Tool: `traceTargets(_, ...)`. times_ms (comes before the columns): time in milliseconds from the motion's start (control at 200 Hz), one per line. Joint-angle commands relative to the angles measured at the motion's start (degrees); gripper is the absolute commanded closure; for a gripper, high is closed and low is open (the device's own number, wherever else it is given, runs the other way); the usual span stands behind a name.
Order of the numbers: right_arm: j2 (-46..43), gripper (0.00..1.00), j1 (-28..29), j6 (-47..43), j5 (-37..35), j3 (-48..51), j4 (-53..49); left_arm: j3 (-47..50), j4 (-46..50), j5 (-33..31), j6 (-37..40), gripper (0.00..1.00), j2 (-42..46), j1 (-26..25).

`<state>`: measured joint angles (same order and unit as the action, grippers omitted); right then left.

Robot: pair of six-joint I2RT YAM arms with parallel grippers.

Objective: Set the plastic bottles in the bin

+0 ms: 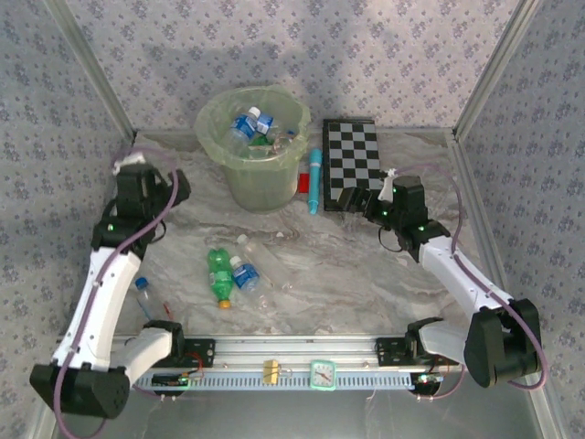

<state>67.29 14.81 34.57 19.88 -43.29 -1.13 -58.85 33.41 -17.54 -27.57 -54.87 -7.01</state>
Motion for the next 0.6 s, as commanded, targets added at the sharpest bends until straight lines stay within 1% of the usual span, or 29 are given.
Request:
traceTargets(0, 0.43, 0.00, 0.71, -1.43, 0.75, 0.23, 1.75, 9.07, 3.51, -3.85, -10.75, 0.00, 5.31, 3.02)
traceTargets(130, 1.15, 0.00, 1.14, -1.54, -0.04, -0.20, 1.65, 17.87, 5.18, -4.75, -17.28, 0.00, 8.61, 6.50)
traceTargets(295, 3.12, 0.00, 1.84, -1.87, 0.86, -1.77, 0.70, 23.53, 7.10, -5.63, -22.83, 0.00, 9.07, 10.07)
traceTargets(430, 4.37, 0.00, 2.40, -1.47, 1.03, -2.26, 0.59, 25.99, 6.87, -6.80, -24.58, 0.00, 7.92, 12.45)
traceTargets(595, 5.65, 0.00, 2.63, -1.13, 1.48, -3.75, -0.31, 26.86, 5.81, -7.89, -24.54, 0.00, 4.02, 14.10)
